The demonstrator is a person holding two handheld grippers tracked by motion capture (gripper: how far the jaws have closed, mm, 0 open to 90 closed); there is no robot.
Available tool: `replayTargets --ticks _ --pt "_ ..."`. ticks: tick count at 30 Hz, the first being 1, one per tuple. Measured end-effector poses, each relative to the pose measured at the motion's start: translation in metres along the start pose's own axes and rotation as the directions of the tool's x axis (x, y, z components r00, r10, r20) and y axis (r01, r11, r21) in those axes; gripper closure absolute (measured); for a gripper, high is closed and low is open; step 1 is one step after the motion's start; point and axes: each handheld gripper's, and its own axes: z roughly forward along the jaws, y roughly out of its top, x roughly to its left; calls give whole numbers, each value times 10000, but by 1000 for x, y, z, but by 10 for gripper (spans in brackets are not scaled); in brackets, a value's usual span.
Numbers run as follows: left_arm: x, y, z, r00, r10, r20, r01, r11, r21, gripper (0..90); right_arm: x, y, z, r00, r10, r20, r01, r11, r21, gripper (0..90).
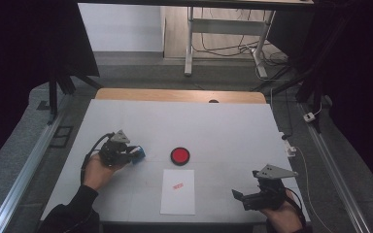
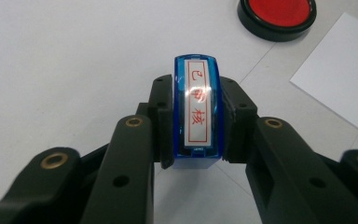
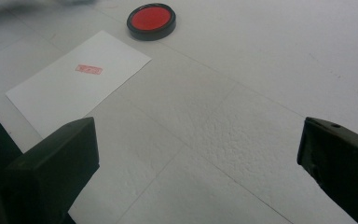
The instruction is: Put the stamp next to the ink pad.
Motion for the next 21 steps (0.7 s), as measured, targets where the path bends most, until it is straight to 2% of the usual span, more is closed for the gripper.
replayTargets --ticks 4,7,11,15,18,21 --pt "0 -1 3 10000 13 93 -15 9998 197 696 0 0 0 10000 -11 -18 11 10000 1 0" --pt "-1 -1 7 9999 145 84 -149 9985 530 696 0 0 1 10000 -58 -42 58 10000 4 0" --pt "-2 0 8 9998 163 64 -166 9982 568 692 1 0 1 9999 -148 -48 148 9999 88 0" --pt "-1 0 7 10000 -34 -2 34 9986 521 658 2 0 1 9998 -186 -53 187 9997 133 0" --pt "0 1 6 9983 -565 123 558 9972 503 601 1 0 1 9999 -159 -50 159 9998 119 0" --pt "1 1 5 9983 -586 2 585 9976 379 544 1 0 2 9999 -118 -61 118 9999 121 0"
